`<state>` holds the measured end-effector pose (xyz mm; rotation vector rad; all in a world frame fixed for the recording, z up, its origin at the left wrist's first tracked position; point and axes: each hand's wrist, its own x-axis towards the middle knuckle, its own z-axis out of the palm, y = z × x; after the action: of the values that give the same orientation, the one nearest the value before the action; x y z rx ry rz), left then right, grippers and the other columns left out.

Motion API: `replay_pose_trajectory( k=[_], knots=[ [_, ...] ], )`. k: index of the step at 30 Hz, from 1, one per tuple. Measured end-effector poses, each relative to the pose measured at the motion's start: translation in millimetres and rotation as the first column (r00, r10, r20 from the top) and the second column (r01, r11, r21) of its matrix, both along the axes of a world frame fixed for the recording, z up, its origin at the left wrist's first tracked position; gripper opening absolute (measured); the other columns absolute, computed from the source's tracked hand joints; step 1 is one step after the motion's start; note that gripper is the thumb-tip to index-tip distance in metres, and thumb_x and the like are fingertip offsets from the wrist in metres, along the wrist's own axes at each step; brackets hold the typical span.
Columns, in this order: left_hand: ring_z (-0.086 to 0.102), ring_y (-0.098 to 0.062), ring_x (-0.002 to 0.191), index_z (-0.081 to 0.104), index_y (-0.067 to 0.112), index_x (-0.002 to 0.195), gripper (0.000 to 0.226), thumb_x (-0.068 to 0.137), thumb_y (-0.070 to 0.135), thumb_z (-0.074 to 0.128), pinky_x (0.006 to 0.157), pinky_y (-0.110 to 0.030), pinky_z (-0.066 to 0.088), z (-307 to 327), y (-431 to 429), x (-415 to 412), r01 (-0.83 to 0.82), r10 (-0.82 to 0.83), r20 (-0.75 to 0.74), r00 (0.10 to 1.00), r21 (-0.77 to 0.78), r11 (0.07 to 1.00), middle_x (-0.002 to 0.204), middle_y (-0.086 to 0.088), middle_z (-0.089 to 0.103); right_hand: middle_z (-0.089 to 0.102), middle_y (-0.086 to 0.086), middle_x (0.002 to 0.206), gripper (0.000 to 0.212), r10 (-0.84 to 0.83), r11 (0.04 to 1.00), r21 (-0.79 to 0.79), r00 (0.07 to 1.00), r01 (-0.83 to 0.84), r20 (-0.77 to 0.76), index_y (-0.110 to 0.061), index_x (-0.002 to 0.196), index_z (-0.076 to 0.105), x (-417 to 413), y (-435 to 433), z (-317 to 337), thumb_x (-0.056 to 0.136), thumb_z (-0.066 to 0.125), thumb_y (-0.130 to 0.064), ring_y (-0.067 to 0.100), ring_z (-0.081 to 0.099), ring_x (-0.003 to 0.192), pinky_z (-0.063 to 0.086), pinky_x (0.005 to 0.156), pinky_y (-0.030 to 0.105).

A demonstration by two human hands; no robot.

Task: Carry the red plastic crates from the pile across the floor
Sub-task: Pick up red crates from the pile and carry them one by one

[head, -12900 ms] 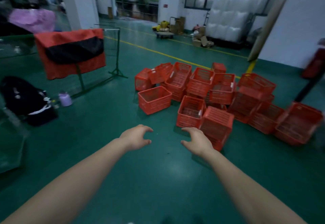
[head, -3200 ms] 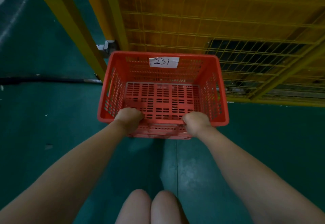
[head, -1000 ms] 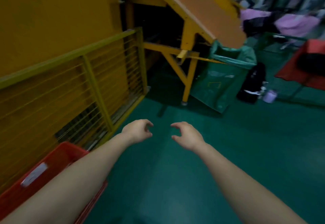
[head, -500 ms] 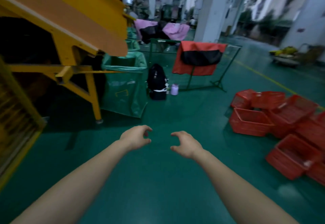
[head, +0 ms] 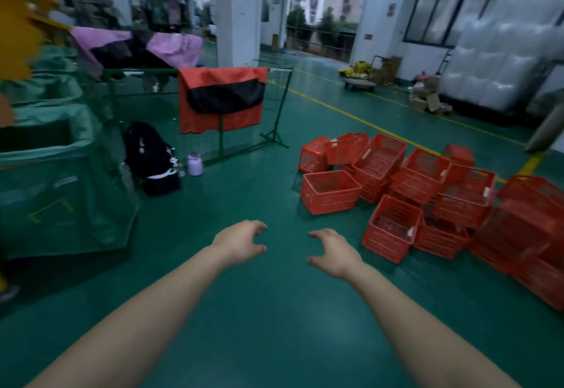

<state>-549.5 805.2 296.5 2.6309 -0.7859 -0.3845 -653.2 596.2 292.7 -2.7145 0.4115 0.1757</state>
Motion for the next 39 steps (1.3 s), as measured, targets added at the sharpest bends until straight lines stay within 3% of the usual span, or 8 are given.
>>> replay_pose_trajectory(
  k=[10,19,30,35,39],
  knots=[
    [0.052,-0.013,0.125,0.040,0.031,0.142,0.063,0.085,0.045,0.063,0.098,-0.031,0.045,4,-173,182,0.268,-0.271,0.032,0.962,0.072,0.961,0.138,0.007,0.053,0.038,0.002,0.149,0.069,-0.238,0.971,0.005,0.970,0.238,0.059,-0.023,0.145,0.040,138,-135,2,0.083,0.068,-0.035,0.022,0.036,0.137,0.034,0.111,0.033],
    [0.048,-0.015,0.128,0.035,0.027,0.146,0.069,0.086,0.046,0.063,0.100,-0.029,0.042,0,-297,300,0.399,-0.402,0.016,0.915,0.095,0.912,0.143,0.003,0.047,0.034,0.002,0.152,0.071,-0.359,0.933,0.025,0.931,0.358,0.059,-0.024,0.146,0.039,239,-238,1,0.083,0.069,-0.035,0.023,0.032,0.139,0.032,0.112,0.034],
    [0.049,-0.017,0.128,0.035,0.022,0.146,0.075,0.082,0.047,0.066,0.104,-0.034,0.042,-35,-487,437,0.415,-0.406,-0.094,0.909,0.122,0.901,0.143,0.000,0.049,0.023,0.004,0.158,0.073,-0.302,0.953,-0.005,0.953,0.302,0.015,-0.025,0.148,0.036,383,-432,-17,0.083,0.069,-0.031,0.023,0.022,0.145,0.025,0.114,0.033],
    [0.050,-0.020,0.126,0.035,0.023,0.145,0.075,0.082,0.049,0.065,0.101,-0.035,0.044,-41,-587,494,0.359,-0.347,-0.102,0.932,0.144,0.922,0.142,-0.003,0.048,0.034,0.003,0.150,0.068,-0.236,0.972,-0.027,0.971,0.235,-0.024,-0.024,0.144,0.041,444,-538,-12,0.082,0.069,-0.032,0.024,0.032,0.139,0.030,0.111,0.033],
    [0.050,-0.018,0.127,0.036,0.024,0.145,0.073,0.082,0.047,0.065,0.102,-0.035,0.044,-53,-641,531,0.289,-0.281,-0.101,0.954,0.074,0.954,0.143,-0.001,0.048,0.036,0.001,0.149,0.072,-0.201,0.980,-0.012,0.977,0.200,-0.068,-0.024,0.145,0.039,488,-604,-19,0.081,0.070,-0.032,0.023,0.034,0.138,0.031,0.112,0.032]
  ],
)
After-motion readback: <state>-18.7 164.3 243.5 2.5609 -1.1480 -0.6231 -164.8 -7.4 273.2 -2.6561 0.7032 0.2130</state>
